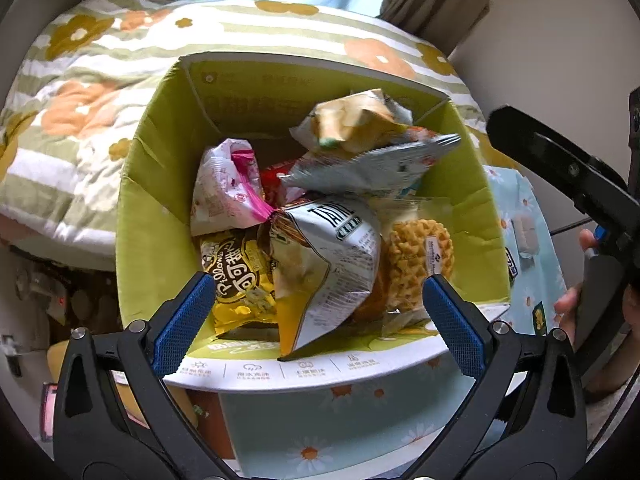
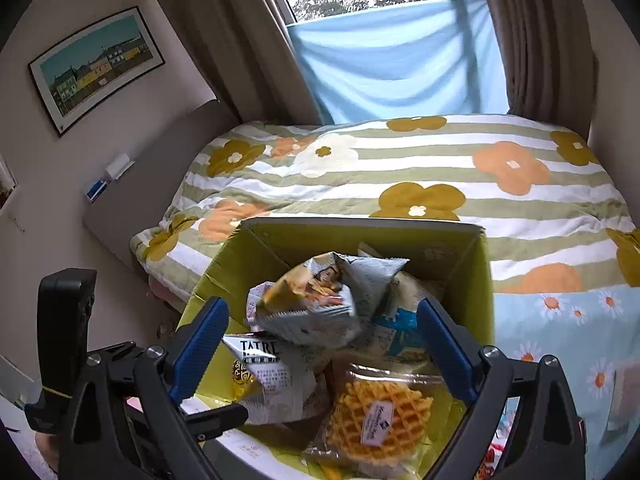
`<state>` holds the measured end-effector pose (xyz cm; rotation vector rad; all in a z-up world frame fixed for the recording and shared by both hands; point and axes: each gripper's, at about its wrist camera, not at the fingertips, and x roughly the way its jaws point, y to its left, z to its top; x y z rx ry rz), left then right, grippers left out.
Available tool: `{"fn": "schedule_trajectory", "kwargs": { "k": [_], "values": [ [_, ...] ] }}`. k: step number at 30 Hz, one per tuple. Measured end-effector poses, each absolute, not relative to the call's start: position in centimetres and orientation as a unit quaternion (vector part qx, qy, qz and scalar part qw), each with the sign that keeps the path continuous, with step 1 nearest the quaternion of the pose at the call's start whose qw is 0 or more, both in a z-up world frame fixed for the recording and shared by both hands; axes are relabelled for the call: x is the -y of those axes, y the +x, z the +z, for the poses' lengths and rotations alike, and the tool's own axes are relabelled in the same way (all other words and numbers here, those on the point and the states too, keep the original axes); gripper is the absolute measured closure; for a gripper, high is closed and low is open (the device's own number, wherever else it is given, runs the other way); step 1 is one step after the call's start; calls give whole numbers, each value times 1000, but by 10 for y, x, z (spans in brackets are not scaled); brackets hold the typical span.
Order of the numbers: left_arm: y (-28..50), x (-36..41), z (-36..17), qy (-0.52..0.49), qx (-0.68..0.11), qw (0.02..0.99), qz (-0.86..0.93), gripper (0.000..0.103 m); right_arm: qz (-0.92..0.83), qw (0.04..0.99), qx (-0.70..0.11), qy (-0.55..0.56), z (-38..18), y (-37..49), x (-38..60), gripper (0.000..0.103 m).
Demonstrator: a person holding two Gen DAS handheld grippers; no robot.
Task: Organize snacks
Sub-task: 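Open both tools to drop the white bag and corn-roll bag into the box, then move both tools back toward the Oishi bag and chocolate bar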
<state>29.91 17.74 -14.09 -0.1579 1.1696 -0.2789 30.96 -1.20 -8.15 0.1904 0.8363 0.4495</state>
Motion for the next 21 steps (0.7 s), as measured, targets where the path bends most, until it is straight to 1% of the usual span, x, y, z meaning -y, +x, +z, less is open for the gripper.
{"fn": "schedule_trajectory", "kwargs": {
  "k": [12, 21],
  "values": [
    [289, -165, -119, -69, -527, 832, -161, 1, 188, 889, -409, 80, -63, 280, 27, 9],
    [270, -122, -81, -38, -481, 857, -179, 1, 166, 908, -374, 84, -34, 248, 78, 9]
  ]
}}
